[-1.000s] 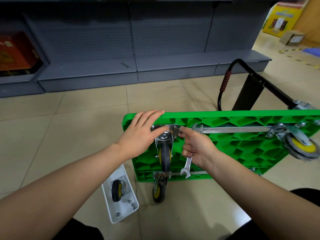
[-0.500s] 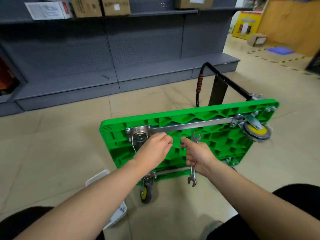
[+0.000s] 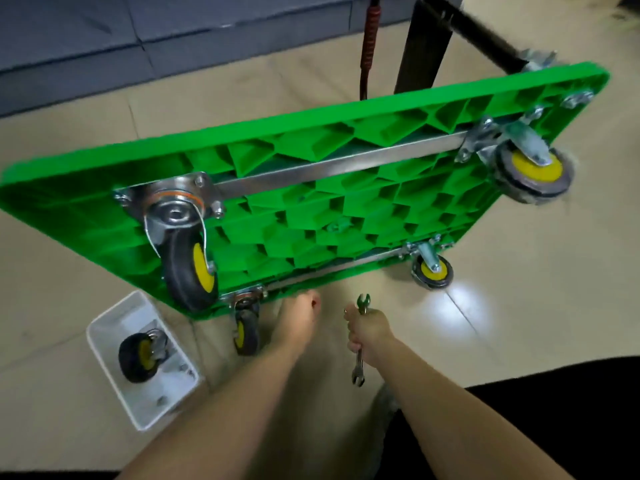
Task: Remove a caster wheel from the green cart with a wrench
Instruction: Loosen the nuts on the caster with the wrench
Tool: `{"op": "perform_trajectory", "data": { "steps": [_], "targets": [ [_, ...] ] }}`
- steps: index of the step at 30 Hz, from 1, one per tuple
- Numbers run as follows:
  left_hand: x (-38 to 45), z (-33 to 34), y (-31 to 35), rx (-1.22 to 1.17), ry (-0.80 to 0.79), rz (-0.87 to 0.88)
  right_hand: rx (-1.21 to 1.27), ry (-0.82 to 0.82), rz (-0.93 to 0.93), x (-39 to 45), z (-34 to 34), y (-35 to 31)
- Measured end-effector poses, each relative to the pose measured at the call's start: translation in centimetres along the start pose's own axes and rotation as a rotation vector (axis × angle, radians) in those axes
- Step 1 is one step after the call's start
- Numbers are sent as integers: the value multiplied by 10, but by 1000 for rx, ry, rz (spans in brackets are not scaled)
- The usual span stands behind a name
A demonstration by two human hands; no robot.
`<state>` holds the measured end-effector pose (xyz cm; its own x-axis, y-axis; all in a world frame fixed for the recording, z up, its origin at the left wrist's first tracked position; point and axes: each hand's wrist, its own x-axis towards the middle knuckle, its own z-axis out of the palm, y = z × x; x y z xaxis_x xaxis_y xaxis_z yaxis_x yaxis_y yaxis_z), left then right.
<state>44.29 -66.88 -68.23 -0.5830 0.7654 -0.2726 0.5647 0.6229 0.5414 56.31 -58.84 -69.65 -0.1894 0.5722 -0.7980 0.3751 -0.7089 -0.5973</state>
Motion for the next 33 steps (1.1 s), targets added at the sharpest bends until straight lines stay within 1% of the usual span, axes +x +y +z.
{"op": "perform_trajectory", "data": {
  "steps": [3, 8, 10, 15, 19, 22, 24, 27, 33],
  "targets": [
    [7, 29, -26, -22, -114, -61, -68, 14, 81, 26, 5, 30],
    [11, 55, -53, 30, -243, -85, -332, 85, 134, 58, 12, 57],
    [13, 62, -59, 50, -267, -99, -471, 113, 131, 67, 11, 61],
    [12, 64, -60, 56, -283, -103, -611, 127, 119, 76, 8, 68],
    [6, 52, -48, 8, -248, -97, -517, 135, 103, 66, 7, 55],
    [1, 32, -27, -20, -196, -69, -370, 82, 46, 35, 6, 27],
    [-6, 14, -8, -25, -146, -20, -235, 15, -29, 11, 6, 8],
    [-17, -23, 26, -29, -41, 57, -145, -57, -141, -29, 9, -26],
    [-44, -110, 78, -66, 141, 208, -93, -163, -314, -100, 12, -93]
  ]
}}
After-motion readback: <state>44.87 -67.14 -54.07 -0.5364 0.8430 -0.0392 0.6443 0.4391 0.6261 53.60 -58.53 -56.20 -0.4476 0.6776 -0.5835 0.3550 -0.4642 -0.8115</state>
